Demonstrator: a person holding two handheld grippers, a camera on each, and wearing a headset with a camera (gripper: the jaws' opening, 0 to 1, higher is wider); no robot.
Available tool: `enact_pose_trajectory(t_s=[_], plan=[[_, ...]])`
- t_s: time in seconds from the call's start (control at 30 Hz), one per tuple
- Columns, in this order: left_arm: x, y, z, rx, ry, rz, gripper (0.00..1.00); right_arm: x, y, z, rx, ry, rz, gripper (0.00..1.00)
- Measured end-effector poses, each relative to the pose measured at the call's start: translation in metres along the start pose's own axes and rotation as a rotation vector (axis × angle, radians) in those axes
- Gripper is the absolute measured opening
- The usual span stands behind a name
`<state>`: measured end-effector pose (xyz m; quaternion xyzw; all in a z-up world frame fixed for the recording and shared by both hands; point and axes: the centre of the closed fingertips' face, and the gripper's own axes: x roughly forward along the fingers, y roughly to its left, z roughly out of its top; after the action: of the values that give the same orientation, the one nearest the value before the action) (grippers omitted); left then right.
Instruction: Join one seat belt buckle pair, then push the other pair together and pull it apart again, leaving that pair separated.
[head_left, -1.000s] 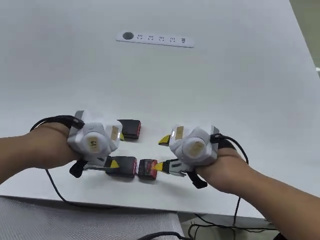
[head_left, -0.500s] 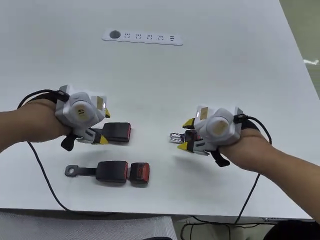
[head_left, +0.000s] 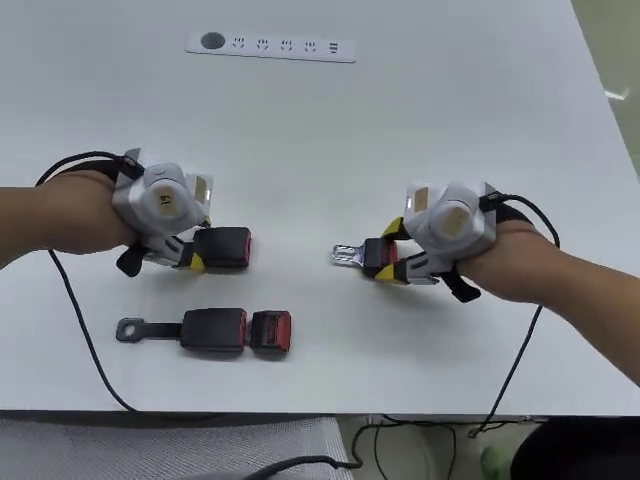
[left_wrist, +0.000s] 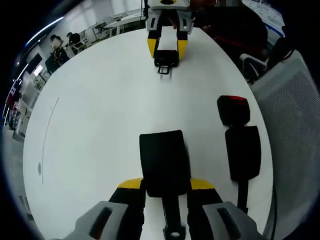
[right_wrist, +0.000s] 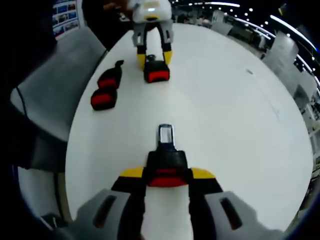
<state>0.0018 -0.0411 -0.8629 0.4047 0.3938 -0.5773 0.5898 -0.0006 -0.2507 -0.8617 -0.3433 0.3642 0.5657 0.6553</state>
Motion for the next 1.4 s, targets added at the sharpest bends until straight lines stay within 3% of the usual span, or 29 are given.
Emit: enact_pose_trajectory(t_s=[0.17, 0.47, 0.7, 1.0, 1.4], plan=[[0.0, -0.001, -0.002, 0.043, 0.001, -0.019, 0.32, 0.0, 0.002, 0.002, -0.009, 0.003, 0.027, 0.3], [0.0, -0.001, -0.003, 0.051, 0.004, -0.034, 0.31, 0.004, 0.002, 0.007, -0.014, 0.026, 0.029, 0.3], [0.001, 0.0, -0.004, 0.058, 0.011, -0.03, 0.31, 0.021, 0.003, 0.032, -0.017, 0.008, 0.004, 0.3], [0.002, 0.001, -0.004, 0.07, 0.036, -0.032, 0.31, 0.044, 0.006, 0.071, -0.044, 0.001, 0.015, 0.3], [0.003, 0.002, -0.006, 0.066, 0.042, -0.034, 0.31, 0.057, 0.008, 0.093, -0.056, 0.023, 0.031, 0.3]])
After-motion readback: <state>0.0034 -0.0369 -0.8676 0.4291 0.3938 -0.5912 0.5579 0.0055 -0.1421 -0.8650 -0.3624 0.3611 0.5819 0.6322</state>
